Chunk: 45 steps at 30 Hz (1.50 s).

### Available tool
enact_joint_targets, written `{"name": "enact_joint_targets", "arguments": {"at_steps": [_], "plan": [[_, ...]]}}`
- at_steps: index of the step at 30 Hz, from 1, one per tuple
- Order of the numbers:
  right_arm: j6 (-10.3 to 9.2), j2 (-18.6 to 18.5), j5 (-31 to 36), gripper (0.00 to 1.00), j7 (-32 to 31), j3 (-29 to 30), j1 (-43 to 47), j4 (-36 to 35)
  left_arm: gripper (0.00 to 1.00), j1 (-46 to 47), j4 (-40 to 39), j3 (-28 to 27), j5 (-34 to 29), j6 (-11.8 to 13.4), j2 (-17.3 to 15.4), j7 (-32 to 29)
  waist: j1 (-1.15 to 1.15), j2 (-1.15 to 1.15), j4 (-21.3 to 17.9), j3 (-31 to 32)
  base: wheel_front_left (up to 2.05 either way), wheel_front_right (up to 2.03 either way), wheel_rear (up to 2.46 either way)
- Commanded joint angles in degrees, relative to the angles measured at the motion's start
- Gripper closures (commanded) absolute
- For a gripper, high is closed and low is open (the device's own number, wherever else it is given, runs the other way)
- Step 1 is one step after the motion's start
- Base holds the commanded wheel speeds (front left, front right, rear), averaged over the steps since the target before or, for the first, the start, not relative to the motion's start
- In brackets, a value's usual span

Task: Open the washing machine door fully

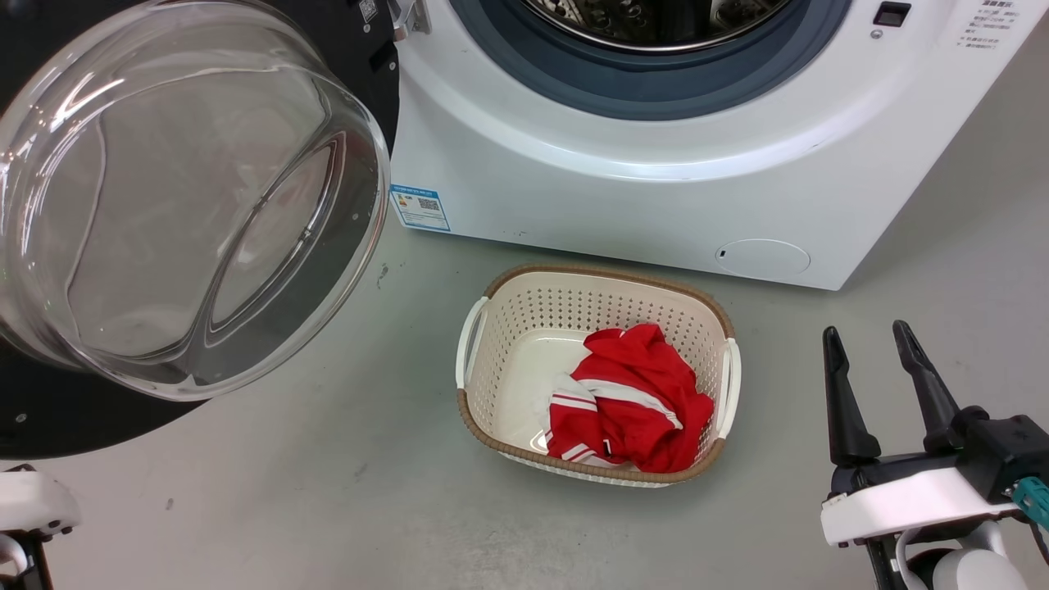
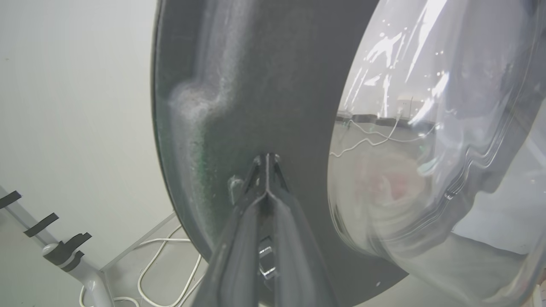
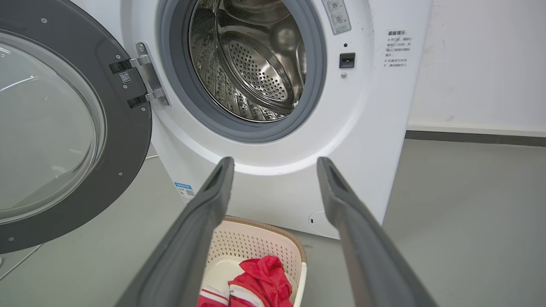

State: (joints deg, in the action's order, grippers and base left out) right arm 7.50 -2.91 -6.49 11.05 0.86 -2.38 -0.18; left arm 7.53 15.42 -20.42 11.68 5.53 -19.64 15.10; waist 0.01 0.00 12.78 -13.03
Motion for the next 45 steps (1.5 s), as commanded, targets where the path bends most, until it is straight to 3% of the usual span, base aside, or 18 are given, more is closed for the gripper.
{"name": "enact_joint_targets", "arguments": {"at_steps": [1, 9, 14, 20, 21, 22, 23, 38, 45], "plan": [[-0.02, 0.1, -0.1, 0.00, 0.3, -0.2, -0.8, 0.1, 1.00, 0.8, 0.7, -0.7, -0.4, -0.2, -0.4, 0.1, -0.01, 0.00, -0.2, 0.1, 0.00, 0.00, 0.00], [-0.02, 0.1, -1.4, 0.00, 1.2, -0.8, -0.1, 1.8, 1.00, -2.5, -0.3, -2.6, -2.9, -0.2, 2.1, 0.1, -0.01, 0.00, -1.3, 2.3, 0.00, 0.00, 0.00], [-0.02, 0.1, -2.1, 0.00, 1.8, -0.9, 1.4, 3.1, 1.00, -7.5, -5.2, -2.3, -4.8, 0.4, 6.6, 0.1, -0.01, 0.00, -1.6, 4.9, 0.00, 0.00, 0.00], [-0.02, 0.1, -1.9, 0.00, 2.1, -1.0, 2.8, 3.8, 1.00, -13.9, -11.7, 1.9, -6.8, -1.2, 12.8, 0.1, -0.01, 0.00, -1.8, 7.7, 0.00, 0.00, 0.00], [-0.02, 0.1, -1.8, 0.00, 2.2, -0.9, 3.0, 3.7, 0.80, -14.6, -12.4, 3.0, -6.9, -1.4, 13.6, 0.1, -0.01, 0.00, -1.9, 7.9, 0.00, 0.00, 0.00], [-0.02, 0.1, -1.8, 0.00, 2.2, -0.9, 3.2, 3.7, 0.33, -15.1, -13.2, 4.0, -7.2, -1.6, 14.2, 0.1, -0.01, 0.00, -2.0, 8.2, 0.00, 0.00, 0.00], [-0.02, 0.1, -1.7, 0.00, 2.2, -0.9, 3.4, 3.7, 0.00, -15.6, -13.8, 5.1, -7.3, -1.7, 14.8, 0.1, -0.01, 0.00, -2.1, 8.4, 0.00, 0.00, 0.00], [-0.02, 0.1, 0.5, 0.00, 1.1, -1.2, 4.2, 0.9, 0.00, -14.5, -19.0, 19.3, -6.6, -3.0, 16.7, 0.1, -0.01, 0.00, -6.8, 10.0, 0.00, 0.00, 0.00], [-0.02, 0.1, 2.9, 0.00, 0.1, -1.1, 4.5, -1.3, 0.00, -10.5, -17.8, 22.5, -7.5, -3.7, 16.7, 0.1, -0.01, 0.00, -10.5, 10.6, 0.00, 0.00, 0.00]]}}
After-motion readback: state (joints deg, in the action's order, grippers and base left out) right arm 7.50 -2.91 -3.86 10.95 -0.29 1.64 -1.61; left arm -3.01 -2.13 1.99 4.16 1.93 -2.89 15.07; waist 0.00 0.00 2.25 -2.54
